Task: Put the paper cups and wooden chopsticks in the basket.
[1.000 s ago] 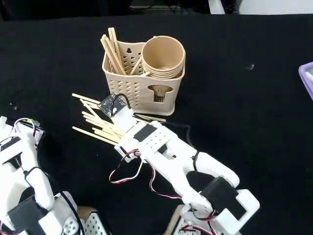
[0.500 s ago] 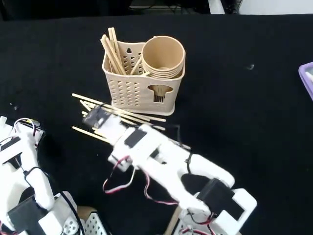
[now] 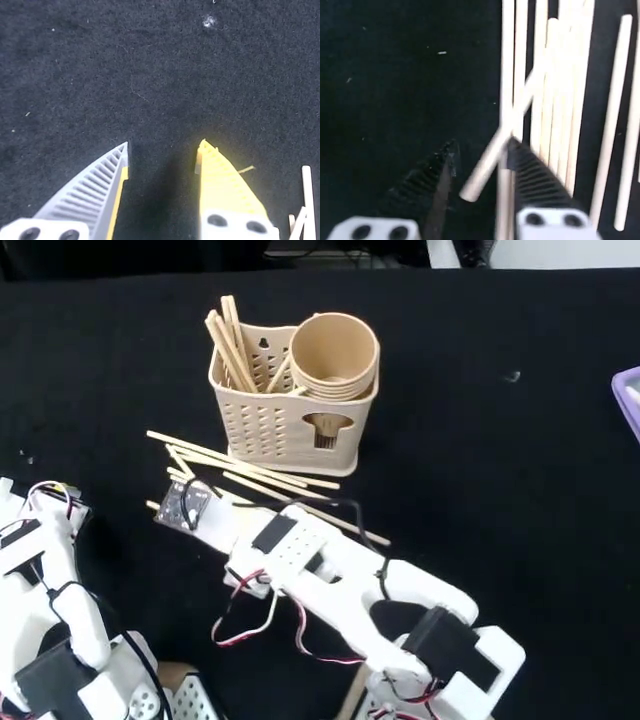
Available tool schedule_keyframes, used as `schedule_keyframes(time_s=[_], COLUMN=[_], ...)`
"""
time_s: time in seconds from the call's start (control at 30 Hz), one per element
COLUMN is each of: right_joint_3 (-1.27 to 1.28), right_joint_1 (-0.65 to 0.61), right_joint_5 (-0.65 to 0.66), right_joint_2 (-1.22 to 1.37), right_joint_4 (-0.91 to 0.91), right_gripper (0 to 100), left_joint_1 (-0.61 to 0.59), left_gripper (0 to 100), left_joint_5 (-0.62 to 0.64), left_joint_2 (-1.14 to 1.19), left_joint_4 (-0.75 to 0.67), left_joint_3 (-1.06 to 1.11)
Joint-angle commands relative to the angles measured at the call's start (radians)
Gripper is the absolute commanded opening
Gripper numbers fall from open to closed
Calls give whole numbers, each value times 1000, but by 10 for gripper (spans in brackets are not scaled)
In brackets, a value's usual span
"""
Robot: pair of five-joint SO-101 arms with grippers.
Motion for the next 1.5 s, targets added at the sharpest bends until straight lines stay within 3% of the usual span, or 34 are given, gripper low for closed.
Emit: schedule_keyframes(time_s=[0.0,0.53,0.77,1.03,1.1,1.3,1.47], right_joint_3=[2,-33,-131,-67,-56,-53,-27], right_joint_1=[21,29,158,212,215,153,54], right_joint_5=[51,60,109,114,115,106,-9], right_joint_2=[-2,-13,-19,-165,-182,-188,-186], right_joint_4=[-11,118,293,290,295,311,209], right_gripper=[15,11,11,15,57,327,385], left_joint_1=[7,7,5,5,5,5,5], left_gripper=[220,220,220,220,220,220,220], left_joint_5=[-12,-12,-12,-12,-12,-12,-12], left_joint_2=[-25,-25,-25,-25,-25,-25,-25], left_joint_4=[-18,-18,-18,-18,-18,-18,-20], left_joint_3=[-30,-30,-30,-30,-30,-30,-30])
